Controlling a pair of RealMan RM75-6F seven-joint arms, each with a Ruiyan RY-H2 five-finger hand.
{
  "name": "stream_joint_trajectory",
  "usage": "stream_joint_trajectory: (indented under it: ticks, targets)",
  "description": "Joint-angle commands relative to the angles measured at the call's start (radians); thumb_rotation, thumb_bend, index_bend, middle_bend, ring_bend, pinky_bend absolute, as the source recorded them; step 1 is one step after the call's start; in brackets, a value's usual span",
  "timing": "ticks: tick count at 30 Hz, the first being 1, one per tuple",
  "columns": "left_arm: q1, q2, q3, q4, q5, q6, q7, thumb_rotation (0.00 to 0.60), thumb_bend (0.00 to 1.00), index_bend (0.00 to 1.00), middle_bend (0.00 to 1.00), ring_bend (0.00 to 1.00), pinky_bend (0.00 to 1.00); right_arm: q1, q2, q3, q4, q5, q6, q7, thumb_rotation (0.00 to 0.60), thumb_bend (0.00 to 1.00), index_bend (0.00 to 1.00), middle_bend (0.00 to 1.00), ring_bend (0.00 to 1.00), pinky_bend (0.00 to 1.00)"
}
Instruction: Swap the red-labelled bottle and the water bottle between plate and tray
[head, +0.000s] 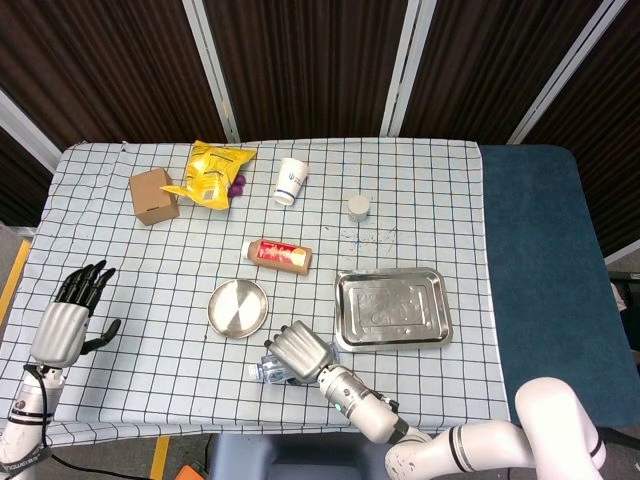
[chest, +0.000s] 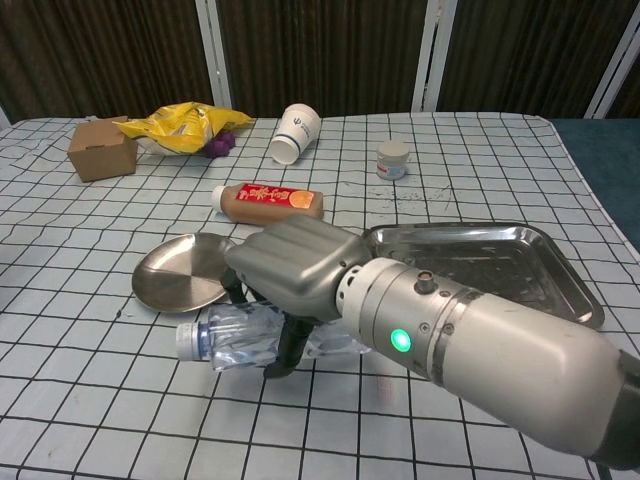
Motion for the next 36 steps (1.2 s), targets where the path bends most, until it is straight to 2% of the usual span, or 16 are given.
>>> stream_joint_trajectory:
  ticks: [1, 3, 5, 7, 11, 13, 15, 18, 22, 26, 30, 36]
  targets:
    - [0.000, 0.002, 0.003, -0.006, 0.005, -0.003, -0.001, 0.600, 0.35, 0.00, 0.00, 0.00, 0.10, 0.019, -0.009, -0.008, 0.022, 0.027, -0.028, 0.011, 0.600, 0.37, 0.18, 0.32, 0.24, 0.42]
    - [0.000, 0.003, 0.005, -0.010, 0.012, 0.000, 0.000, 0.600, 0.35, 0.00, 0.00, 0.00, 0.10, 0.026, -0.002, -0.011, 0.021, 0.036, -0.039, 0.023, 0.600, 0.30, 0.06, 0.24, 0.16, 0.35]
    - [0.000, 0.002, 0.004, -0.009, 0.015, 0.002, 0.003, 0.600, 0.35, 0.00, 0.00, 0.00, 0.10, 0.026, 0.008, -0.015, 0.012, 0.037, -0.039, 0.037, 0.600, 0.24, 0.00, 0.18, 0.10, 0.30]
    - [0.001, 0.002, 0.004, -0.010, 0.015, 0.000, 0.006, 0.600, 0.35, 0.00, 0.00, 0.00, 0.10, 0.023, 0.028, -0.012, -0.010, 0.061, -0.042, 0.061, 0.600, 0.21, 0.00, 0.15, 0.07, 0.28]
    - [0.004, 0.008, 0.005, -0.021, 0.021, 0.005, -0.003, 0.600, 0.35, 0.00, 0.00, 0.00, 0.10, 0.015, 0.084, 0.023, -0.058, 0.078, -0.015, 0.113, 0.600, 0.20, 0.00, 0.13, 0.05, 0.25]
    - [0.005, 0.010, 0.006, -0.024, 0.026, 0.010, -0.001, 0.600, 0.35, 0.00, 0.00, 0.00, 0.10, 0.007, 0.100, 0.058, -0.048, 0.076, 0.031, 0.138, 0.600, 0.20, 0.00, 0.13, 0.05, 0.24]
    - [0.007, 0.010, 0.005, -0.026, 0.025, 0.009, 0.005, 0.600, 0.35, 0.00, 0.00, 0.00, 0.10, 0.013, 0.100, 0.111, -0.009, 0.118, 0.054, 0.163, 0.600, 0.20, 0.00, 0.13, 0.04, 0.22]
    - [0.006, 0.009, 0.003, -0.030, 0.023, 0.004, 0.014, 0.600, 0.35, 0.00, 0.00, 0.00, 0.10, 0.060, 0.071, 0.197, 0.111, 0.200, 0.049, 0.178, 0.600, 0.20, 0.00, 0.13, 0.02, 0.19]
    - [0.003, 0.008, 0.001, -0.036, 0.023, -0.003, 0.026, 0.600, 0.35, 0.00, 0.00, 0.00, 0.10, 0.153, 0.000, 0.271, 0.322, 0.309, 0.002, 0.167, 0.600, 0.20, 0.00, 0.13, 0.01, 0.16]
    - [0.002, 0.006, 0.002, -0.039, 0.023, -0.012, 0.038, 0.600, 0.35, 0.00, 0.00, 0.00, 0.10, 0.248, -0.094, 0.305, 0.558, 0.380, -0.073, 0.169, 0.600, 0.20, 0.00, 0.12, 0.01, 0.15]
    - [0.004, 0.012, 0.001, -0.050, 0.014, -0.022, 0.053, 0.600, 0.35, 0.00, 0.00, 0.00, 0.10, 0.331, -0.194, 0.334, 0.775, 0.416, -0.176, 0.223, 0.600, 0.20, 0.06, 0.12, 0.01, 0.15]
    - [0.010, 0.029, 0.000, -0.073, 0.008, -0.027, 0.066, 0.600, 0.35, 0.00, 0.00, 0.00, 0.10, 0.393, -0.269, 0.346, 0.949, 0.392, -0.273, 0.316, 0.600, 0.20, 0.16, 0.16, 0.01, 0.15]
